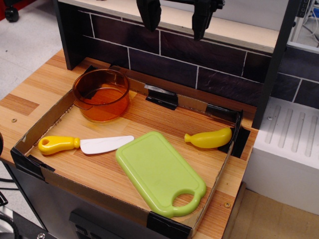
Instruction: Put knife on cutting board
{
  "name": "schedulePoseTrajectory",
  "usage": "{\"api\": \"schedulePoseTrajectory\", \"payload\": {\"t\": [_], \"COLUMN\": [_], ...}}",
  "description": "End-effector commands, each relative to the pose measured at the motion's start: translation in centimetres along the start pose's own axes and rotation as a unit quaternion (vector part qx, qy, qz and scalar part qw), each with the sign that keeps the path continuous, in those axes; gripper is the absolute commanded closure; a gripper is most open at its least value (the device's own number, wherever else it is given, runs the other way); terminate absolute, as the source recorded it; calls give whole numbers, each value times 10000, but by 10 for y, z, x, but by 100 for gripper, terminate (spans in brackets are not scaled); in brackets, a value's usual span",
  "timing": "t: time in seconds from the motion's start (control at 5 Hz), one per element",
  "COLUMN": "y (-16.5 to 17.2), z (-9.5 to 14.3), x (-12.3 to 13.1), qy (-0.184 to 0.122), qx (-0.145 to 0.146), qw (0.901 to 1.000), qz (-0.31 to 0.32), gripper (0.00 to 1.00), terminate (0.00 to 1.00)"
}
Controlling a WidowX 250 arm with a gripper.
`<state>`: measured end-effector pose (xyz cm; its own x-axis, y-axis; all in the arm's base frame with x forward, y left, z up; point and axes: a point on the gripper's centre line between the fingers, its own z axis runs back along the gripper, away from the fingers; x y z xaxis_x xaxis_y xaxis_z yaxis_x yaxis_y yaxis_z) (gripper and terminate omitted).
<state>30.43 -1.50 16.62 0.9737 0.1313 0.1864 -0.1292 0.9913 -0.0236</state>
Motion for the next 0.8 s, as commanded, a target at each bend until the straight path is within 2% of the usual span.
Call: {"api": "schedulePoseTrajectory", "payload": {"t": [0.0,0.2,0.4,0.6], "y": [0,4,21,41], "z": [0,4,6,3], "x": [0,-32,-61,-75], "qy": [0,-466,-607,-373], "qx": [0,-176,-349,-600], "qw": [10000,9911,9711,9514], "qz": [0,-1237,-2283,-2999], "gripper": [0,0,0,0], "terminate": [0,0,0,0]}}
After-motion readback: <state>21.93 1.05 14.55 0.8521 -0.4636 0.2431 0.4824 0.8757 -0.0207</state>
